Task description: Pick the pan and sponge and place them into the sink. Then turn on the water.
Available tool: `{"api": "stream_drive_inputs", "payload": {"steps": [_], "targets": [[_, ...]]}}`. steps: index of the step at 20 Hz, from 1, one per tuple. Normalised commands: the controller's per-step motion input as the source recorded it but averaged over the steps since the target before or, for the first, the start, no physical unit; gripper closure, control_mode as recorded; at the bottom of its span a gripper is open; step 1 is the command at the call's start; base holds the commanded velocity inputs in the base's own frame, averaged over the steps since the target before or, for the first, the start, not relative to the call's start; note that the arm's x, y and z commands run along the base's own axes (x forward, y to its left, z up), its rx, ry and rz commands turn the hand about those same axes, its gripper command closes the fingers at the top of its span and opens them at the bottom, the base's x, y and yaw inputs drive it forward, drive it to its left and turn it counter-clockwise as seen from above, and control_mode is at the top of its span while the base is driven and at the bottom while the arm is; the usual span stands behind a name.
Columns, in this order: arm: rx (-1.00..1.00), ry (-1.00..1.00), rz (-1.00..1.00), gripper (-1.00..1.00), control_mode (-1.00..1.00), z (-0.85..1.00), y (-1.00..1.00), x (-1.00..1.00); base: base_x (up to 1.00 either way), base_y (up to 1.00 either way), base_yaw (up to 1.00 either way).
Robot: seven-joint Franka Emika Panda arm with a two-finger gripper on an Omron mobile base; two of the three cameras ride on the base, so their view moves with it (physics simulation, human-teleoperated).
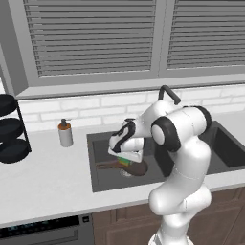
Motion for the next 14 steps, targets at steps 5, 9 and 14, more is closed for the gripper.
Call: {"api": "stream_drive_inputs", "payload": {"steps": [5, 9, 14], "targets": [[-0.05, 0.04, 0.00, 1.00, -1.00, -0.47, 0.00, 0.37, 0.00, 0.00, 0.00], [-0.05, 0.01, 0.00, 1.00, -1.00, -0.48, 0.00, 0.34, 0.00, 0.00, 0.00], [-0.06, 0.00, 0.00, -1.00, -1.00, -0.48, 0.04, 0.31, 0.00, 0.00, 0.00]]}}
